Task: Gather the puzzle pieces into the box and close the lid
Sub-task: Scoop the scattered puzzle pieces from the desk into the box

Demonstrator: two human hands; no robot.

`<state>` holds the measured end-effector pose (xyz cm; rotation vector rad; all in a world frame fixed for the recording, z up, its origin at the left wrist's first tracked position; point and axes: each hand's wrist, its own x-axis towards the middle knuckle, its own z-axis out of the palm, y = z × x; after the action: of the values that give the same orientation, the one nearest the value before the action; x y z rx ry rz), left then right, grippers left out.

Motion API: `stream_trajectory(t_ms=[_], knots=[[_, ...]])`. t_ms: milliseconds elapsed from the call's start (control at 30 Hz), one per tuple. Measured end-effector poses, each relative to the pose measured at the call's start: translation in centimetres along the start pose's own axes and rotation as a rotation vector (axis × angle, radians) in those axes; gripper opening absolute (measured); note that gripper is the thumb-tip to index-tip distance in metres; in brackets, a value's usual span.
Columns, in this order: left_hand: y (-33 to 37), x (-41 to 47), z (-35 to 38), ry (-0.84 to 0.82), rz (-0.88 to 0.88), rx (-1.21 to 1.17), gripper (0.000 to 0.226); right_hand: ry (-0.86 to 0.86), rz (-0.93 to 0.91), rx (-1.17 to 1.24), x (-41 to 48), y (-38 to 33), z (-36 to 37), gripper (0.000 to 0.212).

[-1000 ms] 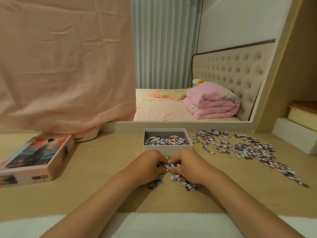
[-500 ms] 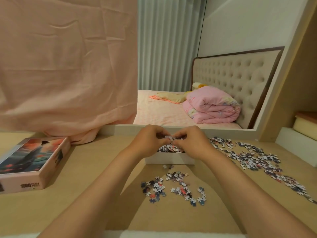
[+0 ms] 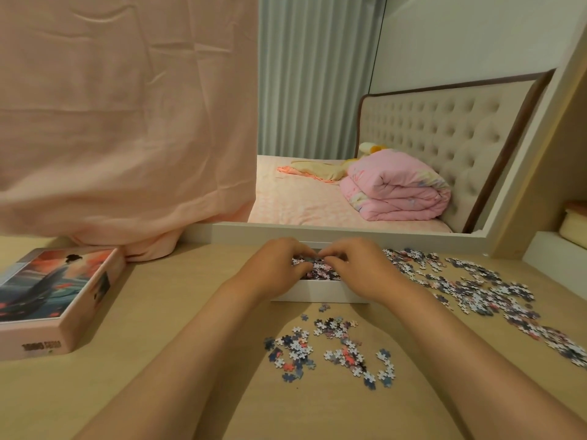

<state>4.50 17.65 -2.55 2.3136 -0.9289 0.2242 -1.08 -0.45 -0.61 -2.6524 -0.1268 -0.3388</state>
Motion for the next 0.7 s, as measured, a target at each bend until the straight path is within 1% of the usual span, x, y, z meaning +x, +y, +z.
stream_trajectory(t_ms=[67,133,200,300,367,433,500,567,633,700], knots=[[0.3,-0.2,-0.2,0.027,0.03,0.068,0.018,0.046,-0.054,-0.039,-1.1,-0.2,-0.6,0.022],[0.9,-0.7,-0.6,0.034,0.052,0.094,0.009,0.037,-0.11,-0.038,-2.4,-0.6,-1.1,0.021],[1.8,-1.5,-0.9,-0.014,0.074,0.116,0.007,-0.077,-0.117,-0.054,-3.6,-0.7,-0.9,0.022],[2.8,-3.0,-0.7,-0.172,0.078,0.184,0.014,-0.299,-0.089,-0.165,-5.0,-0.5,0.2,0.027],[2.8,-4.0,-0.4,-0.273,0.053,0.216,0.018,-0.357,-0.105,-0.218,-5.7,-0.3,1.0,0.033],[2.5,-5.1,0.0,-0.347,0.041,0.258,0.028,-0.359,-0.14,-0.275,-6.1,-0.1,1.4,0.039],[2.1,-6.1,0.4,-0.361,0.035,0.258,0.035,-0.355,-0.161,-0.295,-6.4,-0.2,1.4,0.043],[2.0,-6.9,0.7,-0.333,0.044,0.22,0.034,-0.357,-0.146,-0.226,-7.0,-0.5,0.9,0.039],[2.3,-7.3,0.5,-0.31,0.056,0.196,0.032,-0.33,-0.102,-0.102,-7.4,-0.6,0.1,0.032],[2.7,-7.7,-0.3,-0.301,0.035,0.19,0.037,-0.294,-0.078,-0.052,-7.6,-0.3,-0.7,0.028]])
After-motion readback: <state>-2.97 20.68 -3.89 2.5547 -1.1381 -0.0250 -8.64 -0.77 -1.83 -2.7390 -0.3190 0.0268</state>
